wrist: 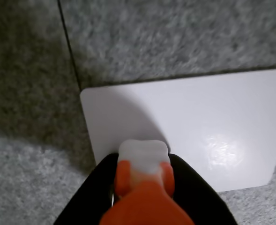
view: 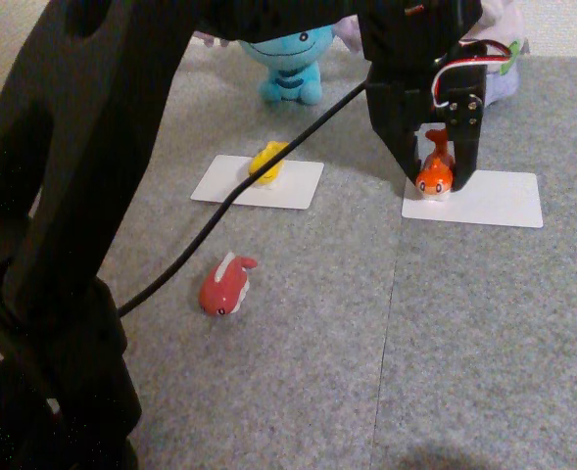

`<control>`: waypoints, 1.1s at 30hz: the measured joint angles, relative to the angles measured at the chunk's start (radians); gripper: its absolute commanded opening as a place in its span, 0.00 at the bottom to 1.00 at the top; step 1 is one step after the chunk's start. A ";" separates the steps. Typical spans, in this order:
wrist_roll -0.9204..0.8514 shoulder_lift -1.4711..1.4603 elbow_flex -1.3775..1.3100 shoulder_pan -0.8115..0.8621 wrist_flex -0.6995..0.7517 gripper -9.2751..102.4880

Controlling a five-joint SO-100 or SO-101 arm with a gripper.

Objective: Wooper wants to eat egg sudhi, and Goomy wants to eat shrimp sushi

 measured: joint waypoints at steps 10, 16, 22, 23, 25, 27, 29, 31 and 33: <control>0.000 0.000 -0.006 0.041 -0.011 0.12; 0.000 0.000 -0.006 0.066 -0.012 0.17; 0.000 0.000 -0.006 0.061 -0.012 0.28; 0.000 0.000 -0.006 0.063 -0.012 0.30; 0.000 0.000 -0.006 0.063 -0.012 0.32; 0.000 0.000 -0.006 0.058 -0.012 0.33; 0.005 0.000 -0.006 0.057 -0.012 0.35; 0.006 0.000 -0.006 0.058 -0.012 0.35; 0.012 0.006 -0.006 0.051 -0.002 0.35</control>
